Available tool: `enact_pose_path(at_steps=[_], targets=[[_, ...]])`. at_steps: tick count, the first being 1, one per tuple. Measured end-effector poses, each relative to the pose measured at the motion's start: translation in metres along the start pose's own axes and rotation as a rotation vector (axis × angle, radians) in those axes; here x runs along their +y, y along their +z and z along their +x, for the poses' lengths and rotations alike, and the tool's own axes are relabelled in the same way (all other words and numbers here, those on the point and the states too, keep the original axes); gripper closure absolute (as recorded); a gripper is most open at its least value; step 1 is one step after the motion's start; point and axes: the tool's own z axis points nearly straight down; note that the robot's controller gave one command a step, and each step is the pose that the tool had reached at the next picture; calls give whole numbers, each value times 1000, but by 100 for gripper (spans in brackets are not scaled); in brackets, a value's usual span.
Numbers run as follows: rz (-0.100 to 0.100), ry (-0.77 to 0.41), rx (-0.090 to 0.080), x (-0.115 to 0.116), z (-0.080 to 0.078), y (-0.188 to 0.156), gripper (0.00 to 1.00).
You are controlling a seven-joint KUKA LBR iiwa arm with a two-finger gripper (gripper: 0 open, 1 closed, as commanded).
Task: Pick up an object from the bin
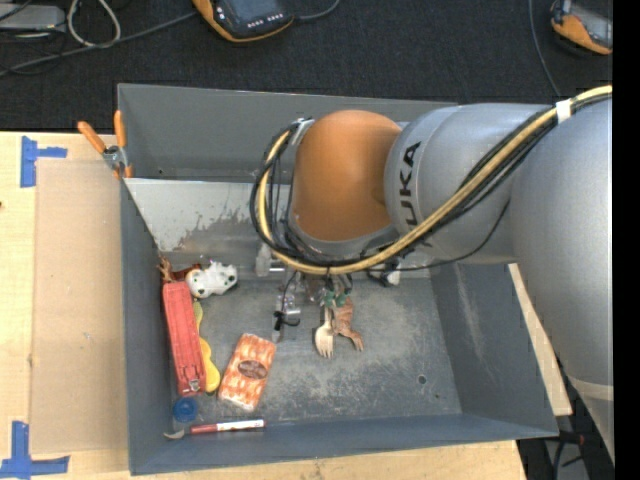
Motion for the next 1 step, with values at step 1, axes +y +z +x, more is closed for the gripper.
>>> enact_pose_path(at_steps=[1], targets=[[-1, -32, -8, 3, 34, 64, 0]])
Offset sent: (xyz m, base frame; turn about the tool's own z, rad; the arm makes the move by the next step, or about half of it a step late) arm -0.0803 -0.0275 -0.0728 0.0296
